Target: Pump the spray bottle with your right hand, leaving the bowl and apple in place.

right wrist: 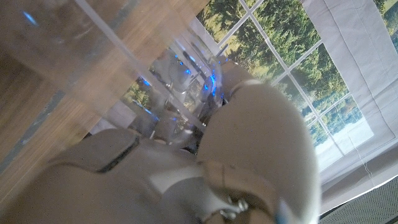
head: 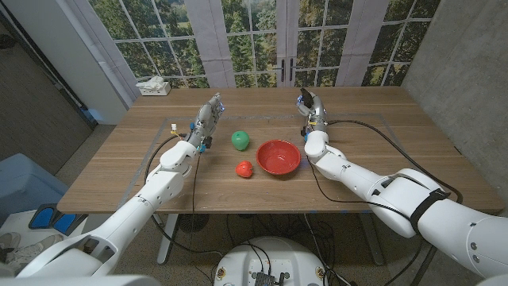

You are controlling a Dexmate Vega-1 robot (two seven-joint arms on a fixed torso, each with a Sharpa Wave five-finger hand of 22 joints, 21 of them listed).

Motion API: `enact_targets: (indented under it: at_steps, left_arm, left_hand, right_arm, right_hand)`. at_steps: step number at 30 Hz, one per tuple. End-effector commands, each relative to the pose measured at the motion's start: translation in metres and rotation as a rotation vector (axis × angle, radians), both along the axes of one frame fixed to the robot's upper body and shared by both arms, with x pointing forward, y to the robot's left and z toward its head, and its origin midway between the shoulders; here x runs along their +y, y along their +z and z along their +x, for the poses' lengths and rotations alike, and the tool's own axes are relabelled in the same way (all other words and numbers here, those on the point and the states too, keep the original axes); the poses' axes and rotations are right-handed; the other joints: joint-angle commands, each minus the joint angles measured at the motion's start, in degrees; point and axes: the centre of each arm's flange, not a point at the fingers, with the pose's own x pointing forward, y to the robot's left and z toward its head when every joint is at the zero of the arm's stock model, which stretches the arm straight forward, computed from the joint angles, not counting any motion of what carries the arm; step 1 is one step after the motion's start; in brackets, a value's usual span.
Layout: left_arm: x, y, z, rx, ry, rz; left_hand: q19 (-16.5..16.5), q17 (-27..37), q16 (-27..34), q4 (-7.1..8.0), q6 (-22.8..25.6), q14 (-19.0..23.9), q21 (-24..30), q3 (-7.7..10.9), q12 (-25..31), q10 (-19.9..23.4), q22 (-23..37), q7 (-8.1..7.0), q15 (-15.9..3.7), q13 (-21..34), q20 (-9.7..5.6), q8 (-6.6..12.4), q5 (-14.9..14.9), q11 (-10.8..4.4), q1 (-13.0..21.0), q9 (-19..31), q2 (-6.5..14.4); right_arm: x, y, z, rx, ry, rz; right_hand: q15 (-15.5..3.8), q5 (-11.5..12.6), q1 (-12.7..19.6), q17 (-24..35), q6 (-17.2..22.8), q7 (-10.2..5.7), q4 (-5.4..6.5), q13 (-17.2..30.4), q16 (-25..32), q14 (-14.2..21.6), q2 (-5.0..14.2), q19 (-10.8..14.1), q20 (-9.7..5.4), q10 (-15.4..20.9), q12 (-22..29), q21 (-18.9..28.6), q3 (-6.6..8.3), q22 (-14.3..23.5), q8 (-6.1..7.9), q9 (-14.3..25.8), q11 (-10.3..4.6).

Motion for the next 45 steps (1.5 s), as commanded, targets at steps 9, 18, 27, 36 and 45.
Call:
enact_targets:
  at_steps: [9, 18, 27, 36, 45]
  left_arm:
    - [-0.004, 0.004, 0.002, -0.001, 0.005, 0.015]
    - [-0.006, 0.006, 0.003, -0.007, -0.003, 0.011]
    - [-0.009, 0.008, 0.000, -0.018, -0.006, 0.009]
    - [-0.013, 0.009, -0.003, -0.028, -0.012, 0.010]
    - [-0.015, 0.009, -0.006, -0.036, -0.017, 0.008]
  left_hand:
    - [-2.6, 0.0, -0.1, -1.80, -0.5, -10.0, -0.1, 0.11, -0.1, -6.8, 0.1, -1.00, -4.91, 0.2, -5.78, 0.33, -0.4, -0.43, 1.3, 0.2, 1.1]
    - [-2.6, 0.0, -0.1, -2.78, -0.6, -10.1, -0.1, 0.10, -0.1, -6.9, 0.1, -1.04, -4.88, 0.2, -5.82, 0.40, -0.6, -0.28, 1.8, 0.2, 0.9]
    - [-2.6, 0.0, 0.1, -3.20, -0.6, -9.9, -0.1, 0.11, 0.0, -6.7, 0.1, -0.95, -4.89, 0.2, -5.69, 0.44, -0.6, -0.26, 2.0, 0.2, 0.9]
    - [-2.5, 0.1, 0.1, -3.52, -0.5, -9.8, 0.0, 0.09, 0.1, -6.6, 0.1, -0.97, -4.85, 0.2, -5.70, 0.48, -0.6, -0.19, 2.1, 0.2, 1.1]
    - [-2.4, 0.1, 0.1, -3.69, -0.4, -9.7, 0.0, 0.04, 0.2, -6.5, 0.1, -0.97, -4.84, 0.2, -5.67, 0.49, -0.7, -0.20, 2.2, 0.2, 1.2]
  right_arm:
    - [-0.012, 0.007, 0.003, -0.025, 0.036, 0.027]
    - [-0.022, 0.018, 0.001, -0.046, 0.096, 0.020]
    - [-0.031, 0.025, -0.007, -0.109, 0.110, 0.048]
    - [-0.042, 0.031, -0.016, -0.161, 0.081, 0.064]
    - [-0.052, 0.030, -0.025, -0.177, 0.071, 0.092]
  right_hand:
    - [-13.05, 1.2, 5.2, 4.5, 7.8, 1.17, -0.16, -3.4, 21.3, 14.9, -2.12, 17.8, -11.63, 5.6, 1.8, 1.9, -5.29, 10.4, 4.39, 0.1, 0.46]
    - [-12.86, 3.1, 7.2, 4.6, 11.2, 3.33, 0.15, -2.9, 21.3, 15.0, -1.91, 19.1, -11.75, 6.0, 2.6, 0.2, -5.02, 12.4, 6.31, 0.8, 2.70]
    - [-12.79, 4.2, 7.7, 4.7, 9.7, 3.41, 0.34, -1.4, 21.3, 14.4, -1.77, 19.3, -11.77, 4.4, 3.1, -1.3, -4.66, 13.8, 6.93, 2.4, 3.25]
    - [-12.83, 4.9, 7.8, 4.6, 8.7, 3.35, 0.60, -1.0, 21.3, 14.2, -1.57, 19.3, -11.80, 3.6, 3.3, -2.6, -4.63, 14.9, 7.72, 3.9, 3.44]
    - [-12.85, 5.4, 7.8, 4.6, 8.3, 3.35, 0.66, -0.8, 21.3, 14.0, -1.54, 19.6, -11.82, 3.3, 3.5, -3.4, -4.77, 15.6, 7.97, 4.1, 3.36]
